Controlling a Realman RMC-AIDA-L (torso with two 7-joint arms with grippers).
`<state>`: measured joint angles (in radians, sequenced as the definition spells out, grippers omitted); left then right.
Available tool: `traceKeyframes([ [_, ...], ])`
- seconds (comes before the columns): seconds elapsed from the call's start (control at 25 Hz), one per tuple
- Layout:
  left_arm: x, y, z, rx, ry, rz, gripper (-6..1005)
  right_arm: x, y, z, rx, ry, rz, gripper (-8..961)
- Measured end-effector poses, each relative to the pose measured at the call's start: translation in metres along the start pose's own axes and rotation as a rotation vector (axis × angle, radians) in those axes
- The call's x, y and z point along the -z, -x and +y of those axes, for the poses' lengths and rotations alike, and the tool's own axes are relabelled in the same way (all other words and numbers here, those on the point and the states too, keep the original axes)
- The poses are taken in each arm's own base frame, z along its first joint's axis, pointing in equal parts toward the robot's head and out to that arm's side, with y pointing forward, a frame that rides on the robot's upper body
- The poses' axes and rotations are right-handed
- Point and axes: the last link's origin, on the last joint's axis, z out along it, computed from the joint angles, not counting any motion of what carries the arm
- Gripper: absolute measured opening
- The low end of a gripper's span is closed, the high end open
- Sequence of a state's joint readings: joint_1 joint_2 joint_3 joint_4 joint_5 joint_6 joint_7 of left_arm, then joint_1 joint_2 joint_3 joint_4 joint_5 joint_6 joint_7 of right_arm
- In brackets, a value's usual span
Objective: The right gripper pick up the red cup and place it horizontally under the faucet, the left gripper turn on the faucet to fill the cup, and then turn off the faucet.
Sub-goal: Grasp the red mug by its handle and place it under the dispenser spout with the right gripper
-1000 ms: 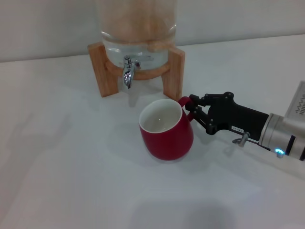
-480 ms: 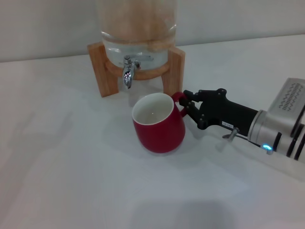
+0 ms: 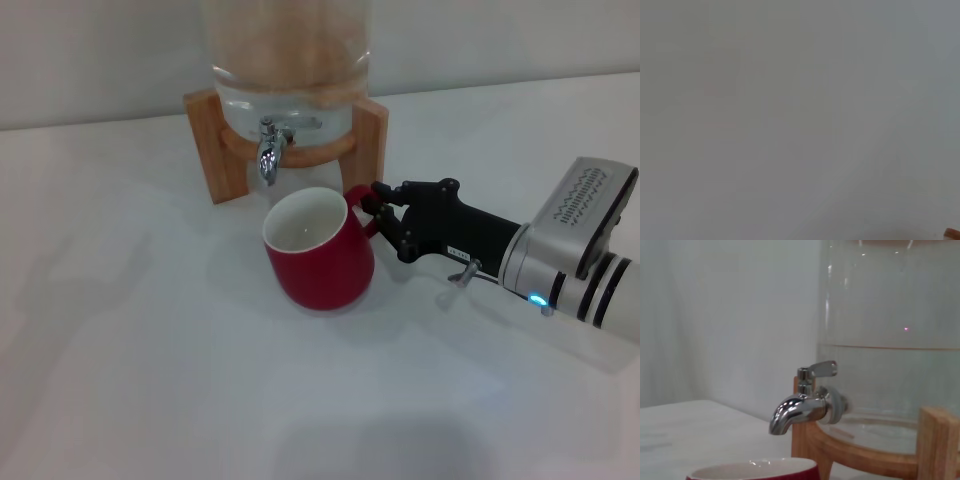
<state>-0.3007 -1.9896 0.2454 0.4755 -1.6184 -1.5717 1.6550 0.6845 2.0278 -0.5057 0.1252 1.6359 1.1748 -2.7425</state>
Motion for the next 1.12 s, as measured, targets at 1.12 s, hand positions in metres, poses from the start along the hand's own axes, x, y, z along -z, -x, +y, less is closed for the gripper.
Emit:
traceKeyframes([
  [1.12, 0.000, -0.001, 0.002, 0.007, 0.014, 0.008, 845, -0.013, -0.002, 0.002, 0.005, -0.075, 0.027, 139],
])
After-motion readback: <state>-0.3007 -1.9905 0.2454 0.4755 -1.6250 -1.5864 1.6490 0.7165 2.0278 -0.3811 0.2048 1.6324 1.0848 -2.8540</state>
